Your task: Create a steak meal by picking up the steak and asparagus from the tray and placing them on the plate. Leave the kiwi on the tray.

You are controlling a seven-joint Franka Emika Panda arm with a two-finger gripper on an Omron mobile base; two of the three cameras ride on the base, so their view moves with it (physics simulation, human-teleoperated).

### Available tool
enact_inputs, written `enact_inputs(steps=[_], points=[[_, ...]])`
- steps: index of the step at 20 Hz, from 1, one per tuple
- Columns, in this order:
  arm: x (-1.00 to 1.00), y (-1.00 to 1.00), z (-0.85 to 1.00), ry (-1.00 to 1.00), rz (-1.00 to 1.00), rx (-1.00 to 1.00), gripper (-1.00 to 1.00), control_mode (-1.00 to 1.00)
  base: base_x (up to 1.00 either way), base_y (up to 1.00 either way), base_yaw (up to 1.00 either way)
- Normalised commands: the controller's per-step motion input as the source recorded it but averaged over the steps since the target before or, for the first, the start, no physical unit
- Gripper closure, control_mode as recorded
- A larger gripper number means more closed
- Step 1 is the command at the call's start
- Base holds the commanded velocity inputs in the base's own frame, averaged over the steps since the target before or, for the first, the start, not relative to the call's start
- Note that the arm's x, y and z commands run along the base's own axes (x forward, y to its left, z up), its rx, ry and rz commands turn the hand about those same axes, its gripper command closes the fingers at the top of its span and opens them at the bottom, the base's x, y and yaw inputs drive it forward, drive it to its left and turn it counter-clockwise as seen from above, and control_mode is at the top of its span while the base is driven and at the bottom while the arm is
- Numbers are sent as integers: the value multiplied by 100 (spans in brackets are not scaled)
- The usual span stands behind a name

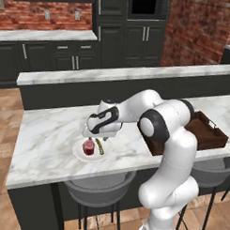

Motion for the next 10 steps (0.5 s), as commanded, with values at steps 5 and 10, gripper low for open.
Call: enact_inputs(steps=[5,10], points=[[-52,-20,47,-15,0,0,-100,-100,0,0,0],[-56,-37,73,-21,0,0,-100,-100,0,0,0]])
